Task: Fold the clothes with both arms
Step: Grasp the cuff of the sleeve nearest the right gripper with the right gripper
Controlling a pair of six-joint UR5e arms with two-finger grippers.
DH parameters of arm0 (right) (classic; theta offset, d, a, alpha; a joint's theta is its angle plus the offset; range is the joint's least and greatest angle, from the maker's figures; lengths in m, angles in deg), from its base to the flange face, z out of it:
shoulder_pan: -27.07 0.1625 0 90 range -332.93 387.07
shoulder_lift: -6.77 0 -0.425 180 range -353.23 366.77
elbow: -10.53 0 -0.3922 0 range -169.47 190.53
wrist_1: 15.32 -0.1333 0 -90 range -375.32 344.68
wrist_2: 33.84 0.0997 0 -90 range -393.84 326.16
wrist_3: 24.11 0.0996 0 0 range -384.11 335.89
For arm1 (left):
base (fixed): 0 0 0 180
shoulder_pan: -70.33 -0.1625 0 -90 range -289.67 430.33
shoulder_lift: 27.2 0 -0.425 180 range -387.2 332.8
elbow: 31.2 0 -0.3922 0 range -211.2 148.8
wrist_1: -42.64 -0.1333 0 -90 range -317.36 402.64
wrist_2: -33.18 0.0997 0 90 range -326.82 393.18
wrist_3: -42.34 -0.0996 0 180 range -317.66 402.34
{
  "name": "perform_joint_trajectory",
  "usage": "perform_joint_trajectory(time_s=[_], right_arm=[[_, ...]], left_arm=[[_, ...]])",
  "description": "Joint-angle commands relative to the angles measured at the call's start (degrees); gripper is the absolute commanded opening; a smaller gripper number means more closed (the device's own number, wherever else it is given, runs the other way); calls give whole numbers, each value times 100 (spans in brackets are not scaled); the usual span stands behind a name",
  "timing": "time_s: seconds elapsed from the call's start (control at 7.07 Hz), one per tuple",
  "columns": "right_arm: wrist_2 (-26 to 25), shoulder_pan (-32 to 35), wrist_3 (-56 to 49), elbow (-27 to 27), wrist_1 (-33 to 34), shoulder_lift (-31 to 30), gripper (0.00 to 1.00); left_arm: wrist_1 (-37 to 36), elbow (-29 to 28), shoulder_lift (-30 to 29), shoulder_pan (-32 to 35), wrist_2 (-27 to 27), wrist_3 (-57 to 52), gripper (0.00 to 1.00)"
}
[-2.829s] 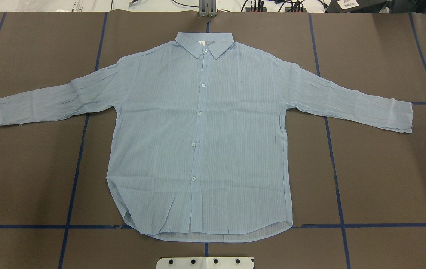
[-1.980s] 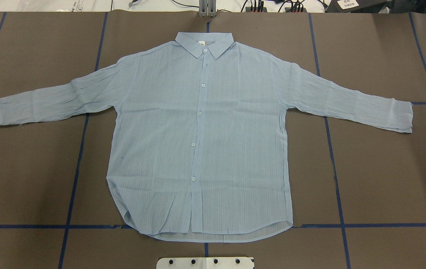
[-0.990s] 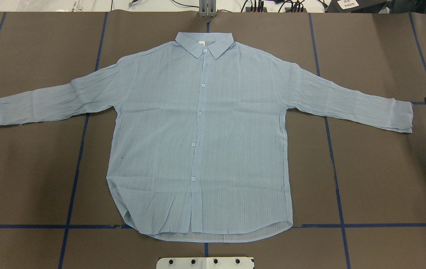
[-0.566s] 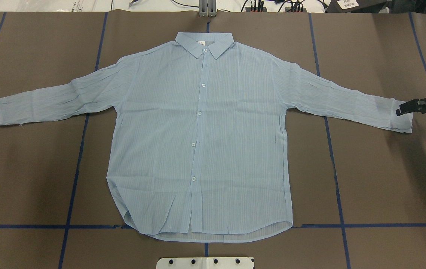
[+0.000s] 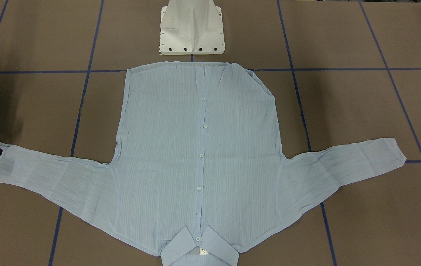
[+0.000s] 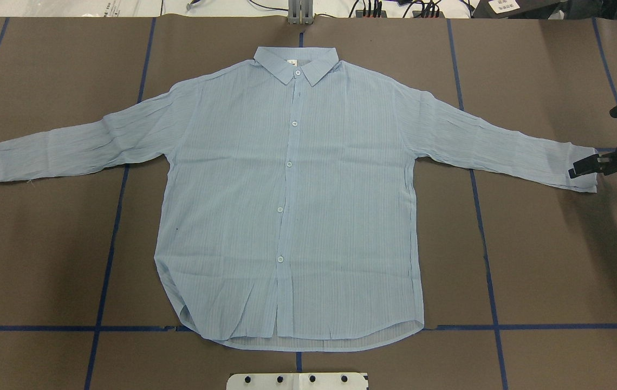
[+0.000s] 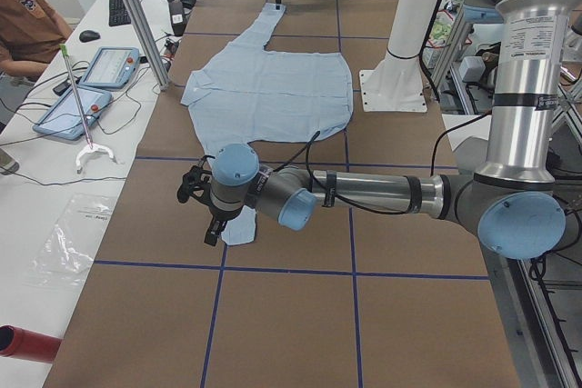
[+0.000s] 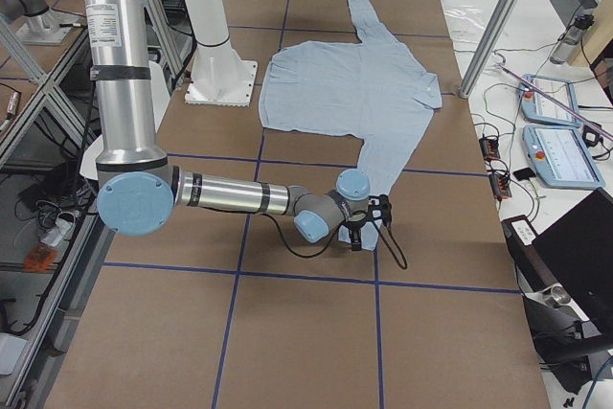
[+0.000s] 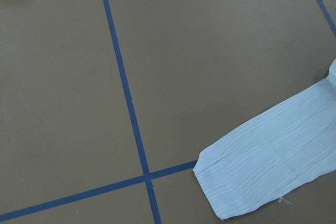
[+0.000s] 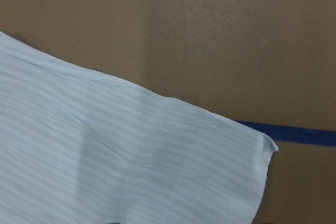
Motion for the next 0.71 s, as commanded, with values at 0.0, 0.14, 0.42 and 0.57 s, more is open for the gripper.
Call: perform_joint_trajectory(time_s=[0.0, 0.14, 0.42, 0.57], right_arm=[[9, 39, 10, 26, 16, -35, 81], [26, 65, 2, 26, 25, -52, 55], [44, 109, -7, 26, 60, -44, 22], [44, 109, -7, 17, 69, -35, 18]], left_arm=[[3, 9, -27, -4, -1, 0, 100], [3, 9, -27, -4, -1, 0, 100], [-6, -8, -36, 5, -10, 0, 100], [-6, -26, -36, -3, -1, 0, 100]])
